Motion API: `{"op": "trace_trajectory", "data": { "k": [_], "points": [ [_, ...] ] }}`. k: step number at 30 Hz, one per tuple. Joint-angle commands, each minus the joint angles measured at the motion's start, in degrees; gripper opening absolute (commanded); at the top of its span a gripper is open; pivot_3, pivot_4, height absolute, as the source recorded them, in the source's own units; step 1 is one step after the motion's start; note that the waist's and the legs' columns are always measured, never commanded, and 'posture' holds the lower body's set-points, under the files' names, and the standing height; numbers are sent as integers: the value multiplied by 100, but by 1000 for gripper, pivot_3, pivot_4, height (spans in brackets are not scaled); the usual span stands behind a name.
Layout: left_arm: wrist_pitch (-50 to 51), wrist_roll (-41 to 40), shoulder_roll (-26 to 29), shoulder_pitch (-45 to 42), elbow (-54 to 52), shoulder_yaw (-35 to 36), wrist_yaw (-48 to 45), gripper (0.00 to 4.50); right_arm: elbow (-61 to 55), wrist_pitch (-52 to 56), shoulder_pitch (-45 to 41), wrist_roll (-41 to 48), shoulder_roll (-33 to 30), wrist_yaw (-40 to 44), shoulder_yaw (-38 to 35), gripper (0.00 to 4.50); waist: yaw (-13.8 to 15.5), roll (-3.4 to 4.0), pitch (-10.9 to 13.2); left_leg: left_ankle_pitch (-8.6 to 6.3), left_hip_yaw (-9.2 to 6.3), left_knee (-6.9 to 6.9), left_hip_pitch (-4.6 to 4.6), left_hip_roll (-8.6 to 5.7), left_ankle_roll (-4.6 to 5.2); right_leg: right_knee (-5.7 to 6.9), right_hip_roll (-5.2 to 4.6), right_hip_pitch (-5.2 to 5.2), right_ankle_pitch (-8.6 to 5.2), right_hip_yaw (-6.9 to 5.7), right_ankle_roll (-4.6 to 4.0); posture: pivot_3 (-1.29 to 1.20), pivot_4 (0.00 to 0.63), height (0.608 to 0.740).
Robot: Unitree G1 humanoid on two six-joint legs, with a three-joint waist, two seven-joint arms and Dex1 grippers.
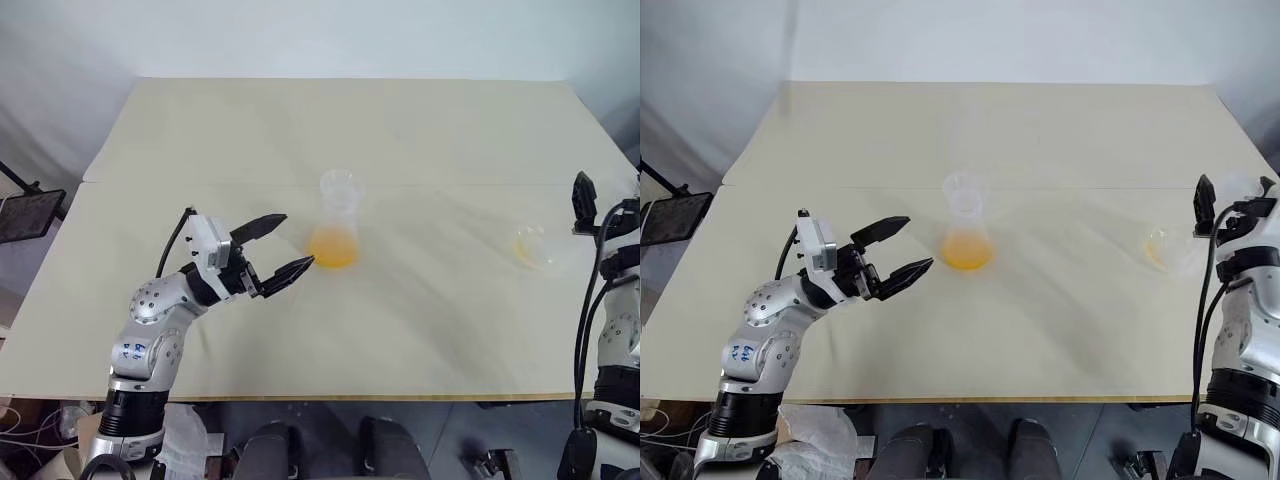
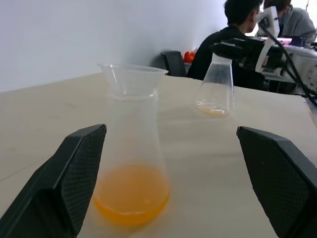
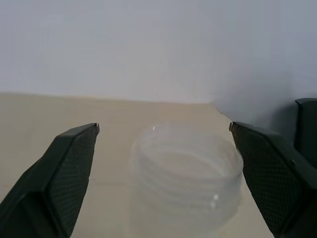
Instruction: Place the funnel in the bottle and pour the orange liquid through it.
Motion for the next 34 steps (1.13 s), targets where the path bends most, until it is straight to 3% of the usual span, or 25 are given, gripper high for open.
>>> {"op": "trace_trajectory", "data": {
  "k": [1, 9, 12, 21, 26, 34],
  "points": [
    [-97, -129, 137, -80, 16, 210, -119, 4500, -308, -131, -322, 427, -222, 389, -152, 4432, -7, 0, 0, 0, 0, 0, 0, 0, 0, 0, 0, 0, 0, 0, 0, 0, 150, 740],
    [-85, -148, 451, 317, -234, 452, -298, 4500, -371, 180, -965, 856, -416, 1434, 335, 4432, -11, 1, 1, 0, 0, 0, 1, 1, 0, 1, -1, 0, 0, 0, 0, 0, 150, 740],
    [-104, -115, 672, 556, -346, 506, -481, 4500, -553, 236, -883, 918, -501, 2182, 689, 4432, 4, 1, 1, 0, -3, 0, 0, 2, 1, 1, -1, 0, 0, -2, 0, 0, 150, 740],
    [-85, 8, 1140, 885, -352, 812, -421, 4500, -1730, 1248, 510, 1793, -632, 4134, 1393, 4432, 25, 0, 1, -3, -13, 0, -1, 0, 4, -1, -4, 5, 0, -10, 0, 0, 150, 740],
    [-201, 217, 1213, 1221, -538, 812, -361, 4500, -1411, 20, 1539, 836, -1062, 5485, 1751, 4432, 45, 0, 1, -4, -12, 1, 1, -6, 7, -8, -9, 10, 1, -10, 1, 0, 150, 740],
    [-306, 330, 1208, 1700, -537, 1006, -191, 4500, -1435, -449, 2342, 674, -1041, 5739, 1622, 4432, 32, -1, 2, -4, -8, 0, 4, -3, 7, -9, -8, 10, 1, -9, 1, 0, 150, 740]
  ]
}}
